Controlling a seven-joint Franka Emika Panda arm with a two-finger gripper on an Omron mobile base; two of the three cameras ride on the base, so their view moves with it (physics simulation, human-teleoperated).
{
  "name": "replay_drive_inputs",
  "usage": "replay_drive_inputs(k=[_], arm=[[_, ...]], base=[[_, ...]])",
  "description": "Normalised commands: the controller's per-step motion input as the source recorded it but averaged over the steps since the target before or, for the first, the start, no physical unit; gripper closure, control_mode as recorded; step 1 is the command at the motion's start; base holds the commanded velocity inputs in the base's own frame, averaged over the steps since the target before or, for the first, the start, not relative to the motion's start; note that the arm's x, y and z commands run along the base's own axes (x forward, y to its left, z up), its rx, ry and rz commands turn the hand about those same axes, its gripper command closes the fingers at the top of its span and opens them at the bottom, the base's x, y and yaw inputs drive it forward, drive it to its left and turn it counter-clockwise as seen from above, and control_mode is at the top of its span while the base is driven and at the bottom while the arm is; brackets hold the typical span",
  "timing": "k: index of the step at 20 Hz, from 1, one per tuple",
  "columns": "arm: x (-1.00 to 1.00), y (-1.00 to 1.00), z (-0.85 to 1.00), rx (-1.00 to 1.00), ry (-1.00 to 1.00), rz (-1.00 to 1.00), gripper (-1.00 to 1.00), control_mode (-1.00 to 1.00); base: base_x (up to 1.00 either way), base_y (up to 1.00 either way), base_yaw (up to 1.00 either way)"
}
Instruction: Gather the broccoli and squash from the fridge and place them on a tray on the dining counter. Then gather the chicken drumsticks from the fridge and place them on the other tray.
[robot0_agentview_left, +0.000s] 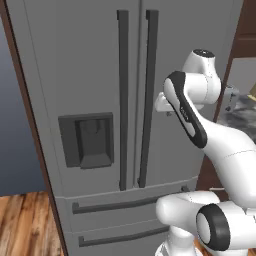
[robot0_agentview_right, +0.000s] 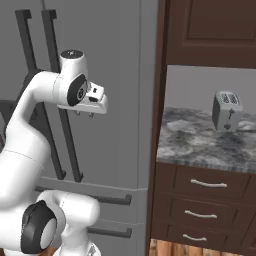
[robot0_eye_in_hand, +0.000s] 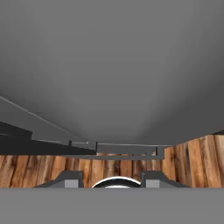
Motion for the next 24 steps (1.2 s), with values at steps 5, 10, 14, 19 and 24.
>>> replay_drive_inputs(k=[5, 10, 14, 19, 24], arm=[[0.00, 0.00, 0.00, 0.00, 0.00, 0.00, -1.00, 1.00], [0.00, 0.00, 0.00, 0.00, 0.00, 0.00, -1.00, 1.00], [0.00, 0.00, 0.00, 0.00, 0.00, 0.00, -1.00, 1.00], [0.00, 0.00, 0.00, 0.00, 0.00, 0.00, -1.00, 1.00], [0.00, 0.00, 0.00, 0.00, 0.00, 0.00, -1.00, 1.00]], base=[[-0.44, 0.15, 0.00], [-0.38, 0.40, -0.01], [-0.04, 0.40, -0.01], [-0.01, 0.41, -0.01], [-0.01, 0.29, 0.00]])
